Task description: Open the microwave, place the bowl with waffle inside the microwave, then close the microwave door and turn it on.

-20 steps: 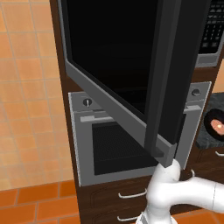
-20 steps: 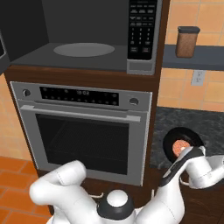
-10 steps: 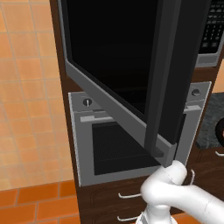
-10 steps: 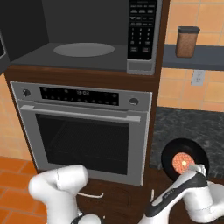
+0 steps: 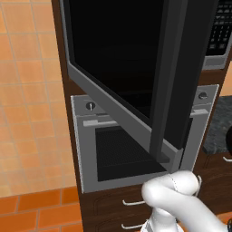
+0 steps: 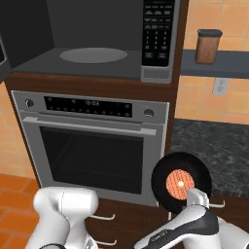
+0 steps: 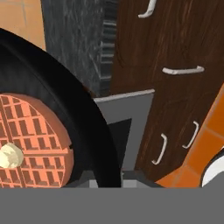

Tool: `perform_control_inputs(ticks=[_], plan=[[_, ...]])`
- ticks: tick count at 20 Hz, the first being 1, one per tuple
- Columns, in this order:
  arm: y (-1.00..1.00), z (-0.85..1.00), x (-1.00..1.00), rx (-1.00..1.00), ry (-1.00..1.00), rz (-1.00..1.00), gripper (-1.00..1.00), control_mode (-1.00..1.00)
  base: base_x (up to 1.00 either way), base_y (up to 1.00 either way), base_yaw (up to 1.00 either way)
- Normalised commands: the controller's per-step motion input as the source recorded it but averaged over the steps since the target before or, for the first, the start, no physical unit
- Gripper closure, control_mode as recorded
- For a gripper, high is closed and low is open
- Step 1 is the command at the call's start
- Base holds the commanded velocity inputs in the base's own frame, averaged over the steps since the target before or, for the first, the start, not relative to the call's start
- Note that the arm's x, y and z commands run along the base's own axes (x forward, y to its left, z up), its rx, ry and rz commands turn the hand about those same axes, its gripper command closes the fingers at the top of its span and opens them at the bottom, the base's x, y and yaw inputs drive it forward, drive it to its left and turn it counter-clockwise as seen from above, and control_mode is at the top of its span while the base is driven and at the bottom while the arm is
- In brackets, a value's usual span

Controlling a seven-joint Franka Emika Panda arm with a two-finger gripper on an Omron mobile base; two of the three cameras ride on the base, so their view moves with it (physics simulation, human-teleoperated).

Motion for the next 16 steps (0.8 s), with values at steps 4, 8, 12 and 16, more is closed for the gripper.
perform_control_inputs(ticks=[4, 8, 12, 16], plan=[[0.62, 0.78, -0.55, 0.0, -0.14, 0.15, 1.0, -1.0, 0.0, 0.0, 0.0], [0.78, 0.91, -0.22, -0.01, -0.12, 0.17, 1.0, -1.0, 0.0, 0.0, 0.0], [0.96, 0.89, -0.15, -0.12, -0.09, 0.16, 1.0, -1.0, 0.0, 0.0, 0.0], [0.99, 0.77, -0.14, -0.17, -0.04, 0.15, 1.0, -1.0, 0.0, 0.0, 0.0]])
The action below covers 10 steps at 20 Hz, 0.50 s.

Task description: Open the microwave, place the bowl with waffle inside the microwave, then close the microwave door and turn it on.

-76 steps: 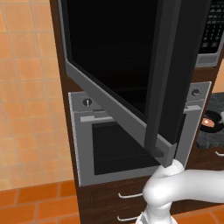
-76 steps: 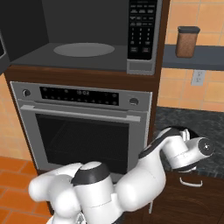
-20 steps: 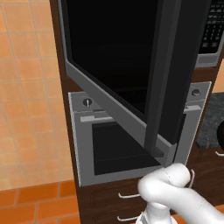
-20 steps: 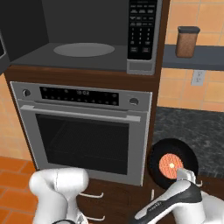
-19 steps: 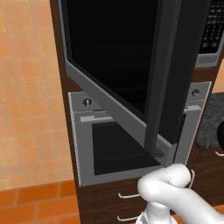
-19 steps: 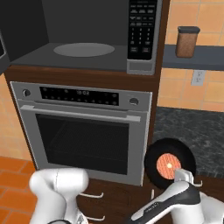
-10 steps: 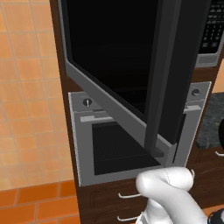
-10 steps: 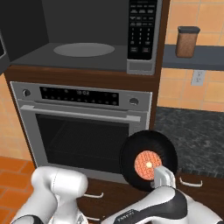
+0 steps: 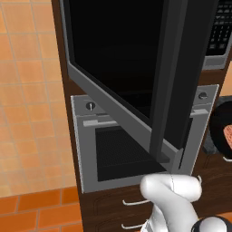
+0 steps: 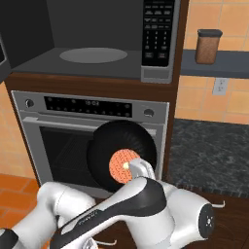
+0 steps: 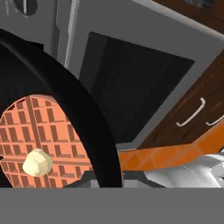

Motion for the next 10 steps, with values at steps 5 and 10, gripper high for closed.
perform_control_inputs(ticks=[5, 10], plan=[[0.82, 0.9, 0.01, -0.06, -0.04, 0.07, 1.0, -1.0, 0.0, 0.0, 0.0], [0.6, 1.0, 0.01, 0.0, -0.08, 0.01, 1.0, -1.0, 0.0, 0.0, 0.0]])
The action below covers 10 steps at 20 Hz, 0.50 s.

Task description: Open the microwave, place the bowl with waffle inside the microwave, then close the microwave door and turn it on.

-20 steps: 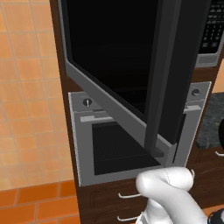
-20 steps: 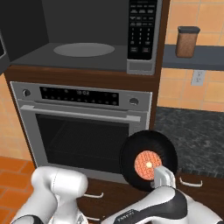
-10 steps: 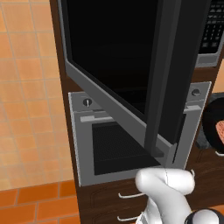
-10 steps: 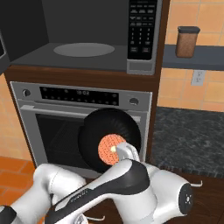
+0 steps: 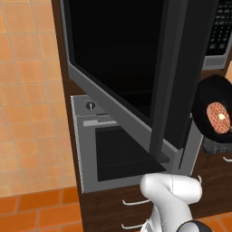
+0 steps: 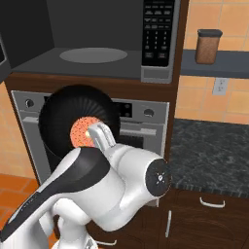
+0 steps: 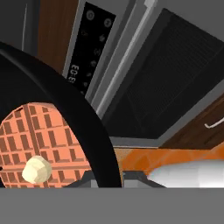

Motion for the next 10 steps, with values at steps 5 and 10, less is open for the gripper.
perform_control_inputs(ticks=[5, 10], plan=[[0.56, 0.96, 0.5, 0.0, 0.0, 0.0, 1.0, -1.0, 0.0, 0.0, 0.0], [0.59, 0.85, 0.9, 0.0, 0.02, 0.0, 1.0, -1.0, 0.0, 0.0, 0.0]])
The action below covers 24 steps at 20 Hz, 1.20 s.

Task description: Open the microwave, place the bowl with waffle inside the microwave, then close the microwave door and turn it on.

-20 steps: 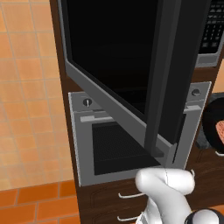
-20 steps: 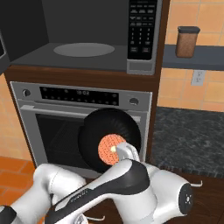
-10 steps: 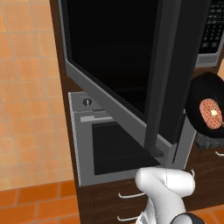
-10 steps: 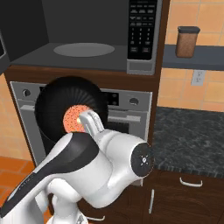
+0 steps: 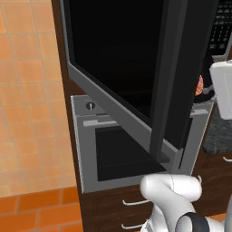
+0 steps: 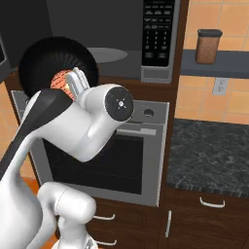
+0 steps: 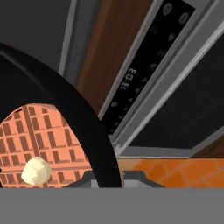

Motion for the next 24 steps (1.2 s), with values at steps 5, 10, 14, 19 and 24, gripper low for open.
perform_control_inputs(ticks=[5, 10, 14, 19, 24], plan=[[0.55, 0.59, 0.94, 0.0, 0.04, -0.05, 1.0, -1.0, 0.0, 0.0, 0.0], [0.12, 0.35, 0.98, 0.0, 0.24, -0.27, 1.0, -1.0, 0.0, 0.0, 0.0], [0.01, 0.01, 0.94, 0.0, 0.15, -0.36, 1.0, -1.0, 0.0, 0.0, 0.0], [0.07, 0.0, 0.98, 0.03, 0.0, -0.12, 1.0, -1.0, 0.0, 0.0, 0.0], [0.22, 0.0, 1.0, 0.04, 0.01, 0.02, 1.0, -1.0, 0.0, 0.0, 0.0]])
